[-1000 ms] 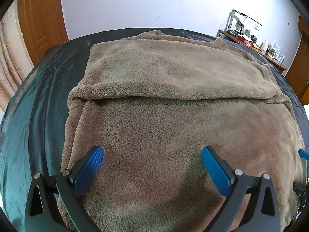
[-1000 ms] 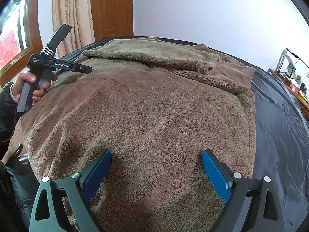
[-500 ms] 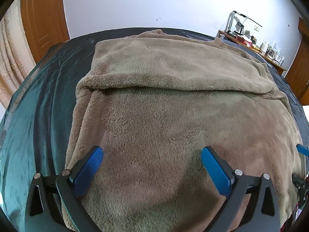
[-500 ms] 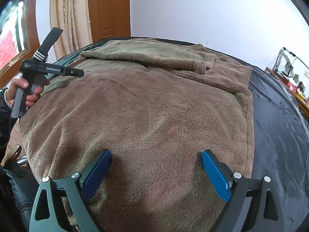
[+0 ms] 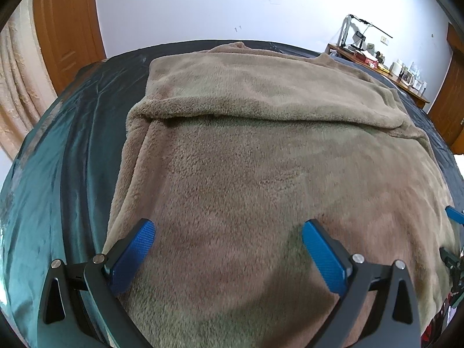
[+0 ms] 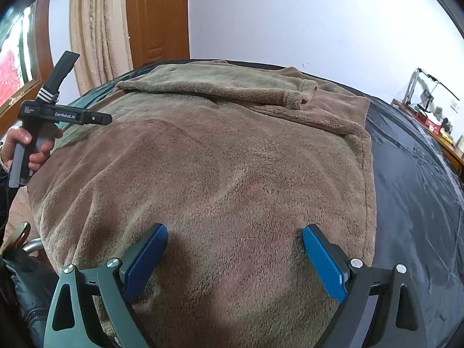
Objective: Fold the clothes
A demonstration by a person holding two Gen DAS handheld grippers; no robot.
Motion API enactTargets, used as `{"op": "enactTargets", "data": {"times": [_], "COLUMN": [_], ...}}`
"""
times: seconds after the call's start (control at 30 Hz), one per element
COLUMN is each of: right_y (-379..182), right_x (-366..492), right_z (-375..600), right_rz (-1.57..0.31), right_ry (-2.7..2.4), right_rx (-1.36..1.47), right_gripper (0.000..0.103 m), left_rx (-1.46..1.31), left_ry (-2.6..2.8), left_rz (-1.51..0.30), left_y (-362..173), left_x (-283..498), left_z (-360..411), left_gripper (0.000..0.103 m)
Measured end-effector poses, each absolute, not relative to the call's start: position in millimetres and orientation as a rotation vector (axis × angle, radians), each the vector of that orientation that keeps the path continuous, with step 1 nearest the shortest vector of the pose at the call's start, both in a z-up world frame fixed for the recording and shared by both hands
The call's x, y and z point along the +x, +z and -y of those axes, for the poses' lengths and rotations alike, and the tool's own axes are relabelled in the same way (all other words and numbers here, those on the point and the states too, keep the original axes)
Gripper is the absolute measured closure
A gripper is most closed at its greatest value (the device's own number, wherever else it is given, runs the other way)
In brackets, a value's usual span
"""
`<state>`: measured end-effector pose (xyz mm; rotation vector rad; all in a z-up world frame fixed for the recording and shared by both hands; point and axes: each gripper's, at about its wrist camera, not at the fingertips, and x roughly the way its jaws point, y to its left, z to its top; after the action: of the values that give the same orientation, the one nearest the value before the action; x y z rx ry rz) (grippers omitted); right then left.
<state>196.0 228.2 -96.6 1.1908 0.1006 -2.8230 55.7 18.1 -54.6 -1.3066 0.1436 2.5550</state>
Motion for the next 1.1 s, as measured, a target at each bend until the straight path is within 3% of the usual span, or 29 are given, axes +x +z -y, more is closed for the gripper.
{"op": "enactTargets", "data": {"times": [0.6,0.9,1.1], "right_y": [-93.4,-80.8,-82.1], "right_x": [228.7,261.2,289.5], "right_z": [-233.7,-259.6,-268.4], "right_rz": [-0.018,0.133,0.136], "right_ry": [-2.888,-2.884,-2.854], "right_rx": [1.119,1.052,1.069], "right_gripper": [0.007,0.007,0.007], "left_rx": [-1.302,-1.237,-1.186], "left_ry": [2.563,2.570,2.610], "left_rz": [-0.116,-0.043,0.042], "left_y": [-51.7,-43.9,-38.8], "left_x": [90.7,121.2,144.3], "left_z": [-2.4,41.1,80.8], "left_gripper": [0.001,0.001,0.001]}}
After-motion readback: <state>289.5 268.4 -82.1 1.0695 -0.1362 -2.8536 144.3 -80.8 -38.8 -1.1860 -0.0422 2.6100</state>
